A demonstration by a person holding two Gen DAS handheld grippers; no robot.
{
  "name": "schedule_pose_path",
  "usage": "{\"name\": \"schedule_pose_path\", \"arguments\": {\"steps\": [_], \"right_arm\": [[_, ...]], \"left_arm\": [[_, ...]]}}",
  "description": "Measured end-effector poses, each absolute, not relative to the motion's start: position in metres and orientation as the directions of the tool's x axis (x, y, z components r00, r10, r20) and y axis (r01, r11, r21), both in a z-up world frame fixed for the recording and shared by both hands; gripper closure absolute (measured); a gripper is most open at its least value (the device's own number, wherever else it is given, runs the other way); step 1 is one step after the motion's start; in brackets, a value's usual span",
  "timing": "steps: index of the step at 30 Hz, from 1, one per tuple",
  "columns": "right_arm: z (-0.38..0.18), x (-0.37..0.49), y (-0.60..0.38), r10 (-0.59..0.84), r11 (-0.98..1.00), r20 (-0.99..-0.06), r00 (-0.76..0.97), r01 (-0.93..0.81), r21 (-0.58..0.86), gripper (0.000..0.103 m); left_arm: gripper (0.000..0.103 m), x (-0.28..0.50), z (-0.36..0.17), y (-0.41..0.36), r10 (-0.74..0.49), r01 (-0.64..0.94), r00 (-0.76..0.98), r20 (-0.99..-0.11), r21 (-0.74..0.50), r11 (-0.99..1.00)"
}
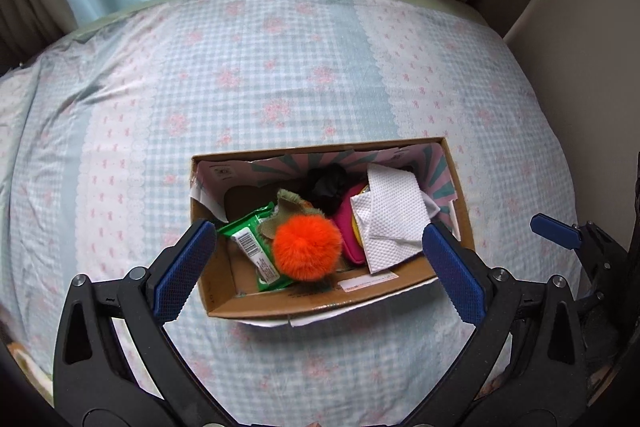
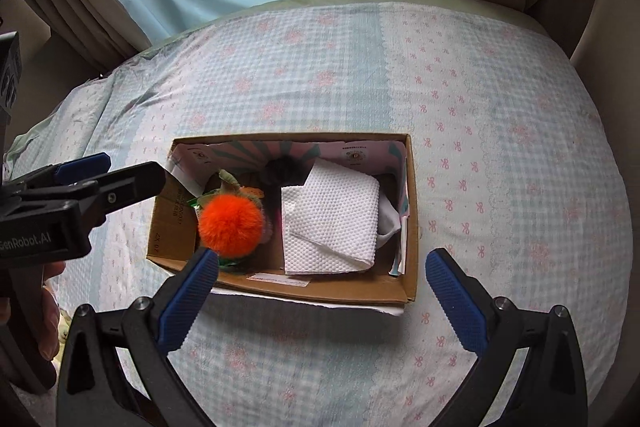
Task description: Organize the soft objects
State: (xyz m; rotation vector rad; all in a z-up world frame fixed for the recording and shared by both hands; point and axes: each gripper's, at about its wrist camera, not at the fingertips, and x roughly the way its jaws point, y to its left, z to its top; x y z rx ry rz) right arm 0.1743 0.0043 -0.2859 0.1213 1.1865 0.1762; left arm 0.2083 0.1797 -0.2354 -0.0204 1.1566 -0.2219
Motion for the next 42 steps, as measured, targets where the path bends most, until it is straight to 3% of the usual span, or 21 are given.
{"name": "schedule_pose_path", "arguments": {"steps": [11, 17, 27, 42], "right_arm": [[-0.111, 0.106, -0.058, 0.151, 0.988, -0.800, 0.581, -0.068, 0.137, 0.000], [-0.053, 0.067, -0.088, 0.104, 0.994, -0.724, 0.681, -0.040, 0.106, 0.000], [-0.036, 0.027, -0.103, 0.049, 0.999, -0.653, 0.755, -0.026, 0.044, 0.000], [-0.031, 0.020, -0.116, 0.030, 0.999, -0.628, 0.777, -0.005, 0.042, 0.000]], "left_arm": [[0.000, 0.101, -0.074, 0.149, -0.219, 0.132, 0.629, -0.746, -0.175, 0.976], [0.000, 0.050, -0.025, 0.127, -0.175, 0.122, 0.742, -0.647, -0.127, 0.984], [0.000, 0.018, -0.016, 0.103, -0.130, 0.109, 0.790, -0.599, -0.072, 0.991], [0.000, 0.013, -0.015, 0.095, -0.111, 0.101, 0.798, -0.592, -0.050, 0.994]]}}
